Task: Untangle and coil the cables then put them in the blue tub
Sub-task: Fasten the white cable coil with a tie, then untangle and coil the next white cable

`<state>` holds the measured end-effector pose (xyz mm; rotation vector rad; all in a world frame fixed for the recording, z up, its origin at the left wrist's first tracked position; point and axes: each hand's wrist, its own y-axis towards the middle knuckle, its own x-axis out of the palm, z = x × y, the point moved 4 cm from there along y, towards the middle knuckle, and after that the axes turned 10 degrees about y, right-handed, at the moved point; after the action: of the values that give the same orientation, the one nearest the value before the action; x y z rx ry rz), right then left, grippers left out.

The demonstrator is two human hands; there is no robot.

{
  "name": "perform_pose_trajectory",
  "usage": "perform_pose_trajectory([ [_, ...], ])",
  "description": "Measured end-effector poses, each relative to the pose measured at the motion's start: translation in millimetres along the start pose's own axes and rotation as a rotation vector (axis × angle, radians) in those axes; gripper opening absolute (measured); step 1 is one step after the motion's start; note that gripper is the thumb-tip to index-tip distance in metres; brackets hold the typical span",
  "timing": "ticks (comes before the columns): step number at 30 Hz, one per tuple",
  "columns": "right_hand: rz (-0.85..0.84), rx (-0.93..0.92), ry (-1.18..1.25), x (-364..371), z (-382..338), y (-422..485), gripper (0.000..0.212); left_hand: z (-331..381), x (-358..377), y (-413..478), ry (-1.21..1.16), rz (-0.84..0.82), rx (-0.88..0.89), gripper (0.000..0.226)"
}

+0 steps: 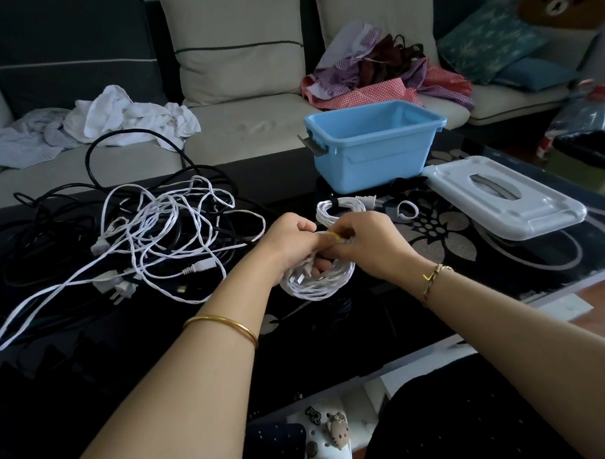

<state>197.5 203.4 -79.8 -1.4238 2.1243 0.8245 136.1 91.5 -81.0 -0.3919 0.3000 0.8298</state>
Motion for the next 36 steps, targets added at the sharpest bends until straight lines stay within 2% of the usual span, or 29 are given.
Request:
perform_pose_trajectory([
  [6,0.085,0.151,-0.061,-27,34,5,0.030,5,14,22,0.061,0.049,-0.008,0.015],
  [9,0.184,0.254,-0.012,-45,53,8,0.035,5,8,30,-0.068,0.188,-0.023,0.018],
  [11,0.263,0.338,0.126,-56,61,10,0.036,4,3,35,-0.201,0.281,-0.044,0.017],
  [15,0.413,0.447,0.339,-61,67,34,0.027,-4,-6,41,-0.333,0.384,-0.115,0.015],
  [18,0.484,0.527,0.390,-53,78,65,0.016,-12,-13,41,-0.353,0.419,-0.150,0.010],
  [20,0.458,0.571,0.323,-45,87,78,0.012,-15,-19,41,-0.347,0.437,-0.158,0.015],
  [22,0.403,0.582,0.243,-38,92,84,0.023,-18,-27,39,-0.314,0.459,-0.150,0.015],
  [25,0.354,0.589,0.108,-34,90,85,0.060,-24,-38,35,-0.236,0.492,-0.144,0.020],
  [27,0.315,0.619,-0.092,-34,81,82,0.066,-30,-46,31,-0.216,0.507,-0.147,0.022],
  [29,0.320,0.582,-0.312,-37,65,76,0.061,-34,-53,26,-0.197,0.535,-0.137,0.020],
  [32,0.351,0.274,-0.534,-28,19,70,0.042,-37,-70,20,-0.131,0.640,-0.102,0.023],
  [34,0.233,0.030,-0.436,-1,-16,75,0.033,-42,-87,13,-0.086,0.724,-0.089,0.026],
  [36,0.062,-0.084,-0.212,32,-50,80,0.026,-50,-105,6,-0.017,0.812,-0.103,0.027],
])
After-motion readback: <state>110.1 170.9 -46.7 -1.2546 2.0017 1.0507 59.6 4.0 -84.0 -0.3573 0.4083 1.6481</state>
